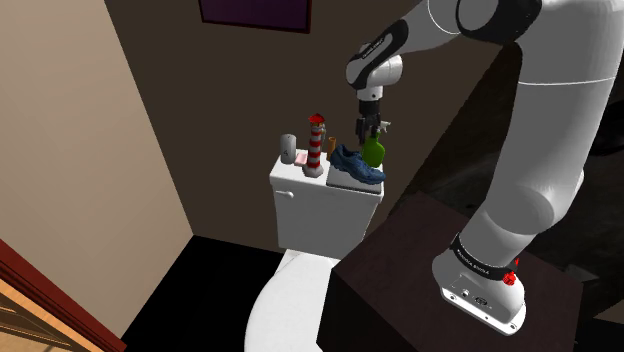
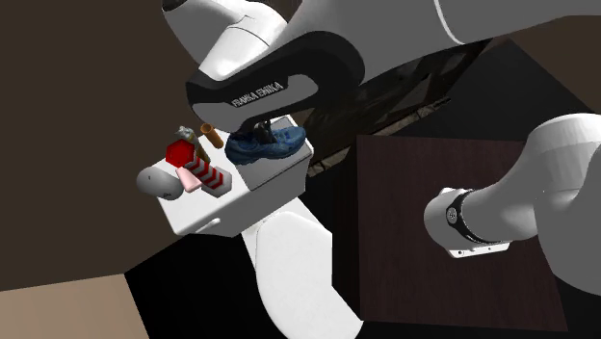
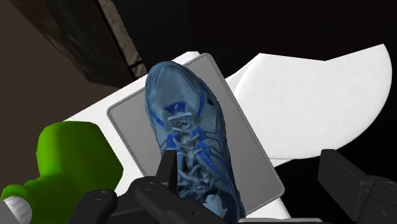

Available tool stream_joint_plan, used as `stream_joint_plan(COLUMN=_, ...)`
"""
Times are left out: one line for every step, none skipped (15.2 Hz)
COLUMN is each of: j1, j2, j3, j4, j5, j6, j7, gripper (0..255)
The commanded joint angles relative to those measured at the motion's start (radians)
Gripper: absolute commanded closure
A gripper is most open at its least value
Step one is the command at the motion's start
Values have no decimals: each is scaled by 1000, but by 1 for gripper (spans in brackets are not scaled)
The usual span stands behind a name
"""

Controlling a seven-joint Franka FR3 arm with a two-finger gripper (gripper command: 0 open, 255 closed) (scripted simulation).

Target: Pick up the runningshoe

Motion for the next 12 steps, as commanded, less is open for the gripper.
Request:
stream_joint_plan(j1=-19, j2=81, j3=9, j4=63, j5=22, j6=5, j7=-38, gripper=0)
stream_joint_plan(j1=-28, j2=123, j3=16, j4=96, j5=31, j6=7, j7=-54, gripper=0)
stream_joint_plan(j1=-38, j2=164, j3=22, j4=131, j5=40, j6=8, j7=-69, gripper=0)
stream_joint_plan(j1=-47, j2=206, j3=29, j4=167, j5=48, j6=7, j7=-82, gripper=0)
stream_joint_plan(j1=-57, j2=248, j3=36, j4=205, j5=55, j6=6, j7=-95, gripper=0)
stream_joint_plan(j1=-58, j2=249, j3=37, j4=207, j5=55, j6=6, j7=-96, gripper=0)
stream_joint_plan(j1=-60, j2=259, j3=39, j4=207, j5=58, j6=15, j7=-97, gripper=0)
stream_joint_plan(j1=-61, j2=268, j3=41, j4=207, j5=60, j6=24, j7=-98, gripper=0)
stream_joint_plan(j1=-62, j2=278, j3=43, j4=207, j5=63, j6=33, j7=-99, gripper=0)
stream_joint_plan(j1=-64, j2=288, j3=45, j4=208, j5=65, j6=42, j7=-100, gripper=0)
stream_joint_plan(j1=-65, j2=298, j3=47, j4=209, j5=68, j6=51, j7=-101, gripper=0)
stream_joint_plan(j1=-67, j2=308, j3=48, j4=210, j5=70, j6=60, j7=-102, gripper=0)
